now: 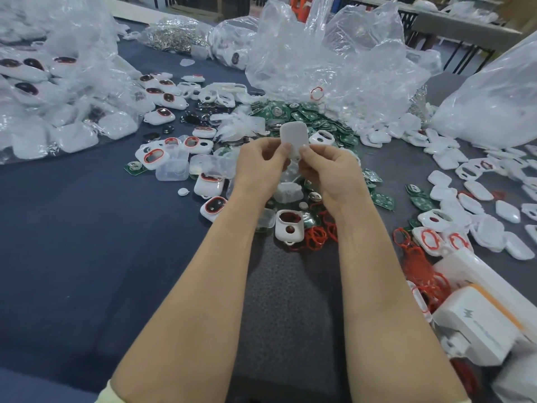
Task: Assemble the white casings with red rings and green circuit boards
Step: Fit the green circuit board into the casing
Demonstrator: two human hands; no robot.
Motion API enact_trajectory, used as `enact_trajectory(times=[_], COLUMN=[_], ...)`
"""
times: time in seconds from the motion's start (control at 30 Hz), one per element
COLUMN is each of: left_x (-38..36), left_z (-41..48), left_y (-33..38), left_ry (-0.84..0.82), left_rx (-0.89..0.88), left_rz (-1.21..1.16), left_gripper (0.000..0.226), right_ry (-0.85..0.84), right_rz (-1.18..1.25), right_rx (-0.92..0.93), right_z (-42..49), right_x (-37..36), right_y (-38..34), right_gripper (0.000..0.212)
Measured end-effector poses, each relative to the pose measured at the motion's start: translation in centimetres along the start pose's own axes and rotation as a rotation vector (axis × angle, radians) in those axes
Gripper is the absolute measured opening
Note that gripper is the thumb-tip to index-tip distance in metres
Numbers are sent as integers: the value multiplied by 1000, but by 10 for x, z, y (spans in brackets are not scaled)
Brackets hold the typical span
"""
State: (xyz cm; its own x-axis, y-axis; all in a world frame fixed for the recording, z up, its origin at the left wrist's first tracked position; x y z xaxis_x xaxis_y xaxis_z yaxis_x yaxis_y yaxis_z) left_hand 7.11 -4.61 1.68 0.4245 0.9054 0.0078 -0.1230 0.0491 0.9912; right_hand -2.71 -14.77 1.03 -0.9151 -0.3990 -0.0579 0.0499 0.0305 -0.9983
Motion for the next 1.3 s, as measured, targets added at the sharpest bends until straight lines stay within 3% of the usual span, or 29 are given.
enact_trajectory(times=[0.1, 0.2, 0.37, 0.53, 0.63, 0.73, 0.8, 0.9, 1.0, 1.07, 1.17, 1.3], left_x=[-2, -3, -14, -16, -16, -9, -3, 1, 3, 0, -6, -6], left_z=[0, 2, -3, -9, -9, -4, -3, -4, -1, -1, -1, 0], left_y=[1, 1, 4, 10, 10, 10, 14, 19, 15, 6, -6, -4], left_ry=[-8, 27, -66, -134, -138, -65, 9, 59, 65, 27, -21, -4], left_rx=[-5, -56, -159, -111, -109, -137, -208, -286, -179, -41, 69, 31], left_rz=[19, 173, 285, 85, 81, 114, 186, 211, 44, -111, -99, -22], left_gripper=[14, 22, 7, 19, 14, 7, 4, 17, 28, 27, 26, 19], right_ry=[13, 4, 35, 69, 57, 62, 49, 64, 27, 53, 71, 72], right_rz=[51, 43, -60, 301, 374, 262, 82, -42, 116, 97, 3, -44], right_rx=[-58, -77, 45, -38, -87, -15, 44, 42, -5, 32, 129, 163], right_z=[1, 0, 2, 3, 1, -1, -2, -2, -4, -2, -4, -6], right_x=[2, -1, 6, 10, 5, 3, 1, 4, 0, 3, 3, 0], right_y=[4, 7, -1, -5, -2, -5, -7, -4, -4, -7, -14, -16], right_gripper=[7, 14, 8, 8, 7, 6, 17, 24, 8, 8, 8, 6])
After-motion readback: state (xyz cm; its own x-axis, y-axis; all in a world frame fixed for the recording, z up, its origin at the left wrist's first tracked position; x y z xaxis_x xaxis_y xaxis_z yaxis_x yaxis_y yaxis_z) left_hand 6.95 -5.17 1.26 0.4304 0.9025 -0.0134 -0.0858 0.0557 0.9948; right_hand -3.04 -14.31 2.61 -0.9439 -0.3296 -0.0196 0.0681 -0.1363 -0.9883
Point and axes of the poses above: each hand's wrist, its own z-axis towards the middle knuckle, its own x-axis out of the back of the hand, y = z × x, the point moved 9 cm from there along z, towards the middle knuckle, and after that the axes turned 13 degrees about y, right-handed, at the moved point
